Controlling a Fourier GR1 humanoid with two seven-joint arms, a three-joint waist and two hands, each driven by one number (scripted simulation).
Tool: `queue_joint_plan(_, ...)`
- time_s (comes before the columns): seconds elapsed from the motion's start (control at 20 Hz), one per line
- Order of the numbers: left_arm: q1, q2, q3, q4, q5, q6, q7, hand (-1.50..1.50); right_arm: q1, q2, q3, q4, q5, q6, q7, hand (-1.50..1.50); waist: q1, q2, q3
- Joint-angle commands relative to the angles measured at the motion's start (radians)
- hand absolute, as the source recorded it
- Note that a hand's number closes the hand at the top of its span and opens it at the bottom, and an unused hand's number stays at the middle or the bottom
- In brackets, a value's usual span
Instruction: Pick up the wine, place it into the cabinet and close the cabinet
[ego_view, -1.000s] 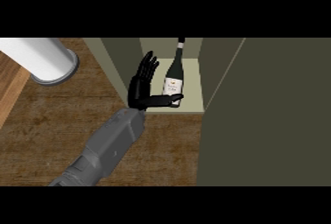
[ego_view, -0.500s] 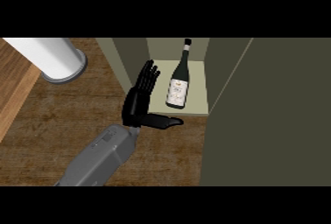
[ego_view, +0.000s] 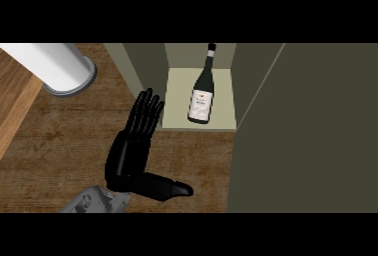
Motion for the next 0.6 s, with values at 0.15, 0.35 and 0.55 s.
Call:
queue_joint_plan(0.15, 0.191, 0.144, 0.043, -0.284, -0.029, 0.021, 0.055, -1.50, -0.037, -0.053, 0.088, -0.012, 0.084, 0.054, 0.052, 1.50, -0.007, 0.004, -0.001)
queue_joint_plan(0.35, 0.281, 0.151, 0.064, -0.290, -0.051, 0.065, 0.001, -1.50, 0.048, -0.139, 0.151, -0.062, -0.029, 0.213, 0.073, 1.50, -0.008, 0.002, -0.001)
queue_joint_plan(0.55, 0.438, 0.272, 0.132, -0.461, -0.041, 0.035, 0.007, -1.50, 0.054, -0.110, 0.241, -0.113, 0.007, 0.192, 0.129, 1.50, -0.003, 0.002, -0.001)
